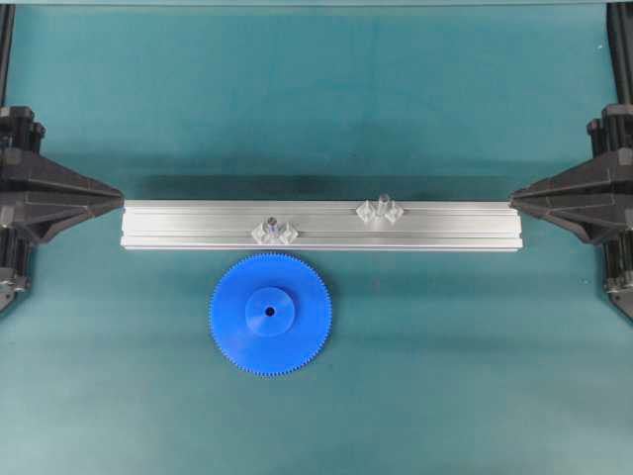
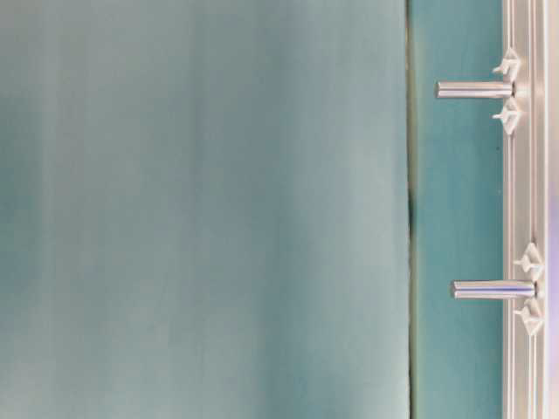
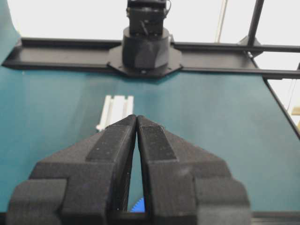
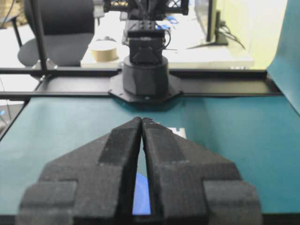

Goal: Insert the large gear onto the shaft.
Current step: 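Move the left gripper toward the large blue gear's hub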

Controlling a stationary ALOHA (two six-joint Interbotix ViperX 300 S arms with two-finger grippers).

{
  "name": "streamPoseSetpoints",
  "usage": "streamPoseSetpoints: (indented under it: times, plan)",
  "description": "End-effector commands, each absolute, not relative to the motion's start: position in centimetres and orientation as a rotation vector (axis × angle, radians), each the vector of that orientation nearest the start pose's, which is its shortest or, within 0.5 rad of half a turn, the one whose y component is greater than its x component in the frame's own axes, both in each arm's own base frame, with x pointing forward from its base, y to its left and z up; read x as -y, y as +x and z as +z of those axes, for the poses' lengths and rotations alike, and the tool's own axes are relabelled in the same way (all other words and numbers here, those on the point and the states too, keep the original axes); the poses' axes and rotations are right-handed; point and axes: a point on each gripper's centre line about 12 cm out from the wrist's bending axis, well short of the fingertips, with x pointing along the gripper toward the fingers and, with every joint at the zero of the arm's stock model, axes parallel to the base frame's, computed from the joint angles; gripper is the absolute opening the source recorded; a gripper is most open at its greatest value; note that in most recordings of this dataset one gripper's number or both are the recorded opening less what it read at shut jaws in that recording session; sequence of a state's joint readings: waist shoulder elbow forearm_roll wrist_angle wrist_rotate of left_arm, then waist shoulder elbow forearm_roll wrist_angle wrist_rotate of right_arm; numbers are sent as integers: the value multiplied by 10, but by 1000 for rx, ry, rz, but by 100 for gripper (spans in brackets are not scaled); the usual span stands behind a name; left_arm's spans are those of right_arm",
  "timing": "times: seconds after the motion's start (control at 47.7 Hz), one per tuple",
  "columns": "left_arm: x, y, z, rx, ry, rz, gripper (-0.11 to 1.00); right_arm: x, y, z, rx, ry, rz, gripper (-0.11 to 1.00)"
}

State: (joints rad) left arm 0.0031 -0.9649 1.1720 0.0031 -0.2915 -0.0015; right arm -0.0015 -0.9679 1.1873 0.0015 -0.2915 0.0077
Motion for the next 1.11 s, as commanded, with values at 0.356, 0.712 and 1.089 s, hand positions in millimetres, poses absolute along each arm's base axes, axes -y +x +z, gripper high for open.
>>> streamPoseSetpoints:
  times: [0.356,0.712,1.089]
  plan:
    - [11,232,304,-178,-54,-44,1,4,199,269,-170,189,-35,10]
    - [21,283,288,-408,-20,-65,1,5,202,264,-412,156,-52,10]
    - [33,311,280,-599,24,-95,1,10,219,233,-625,164,-85,10]
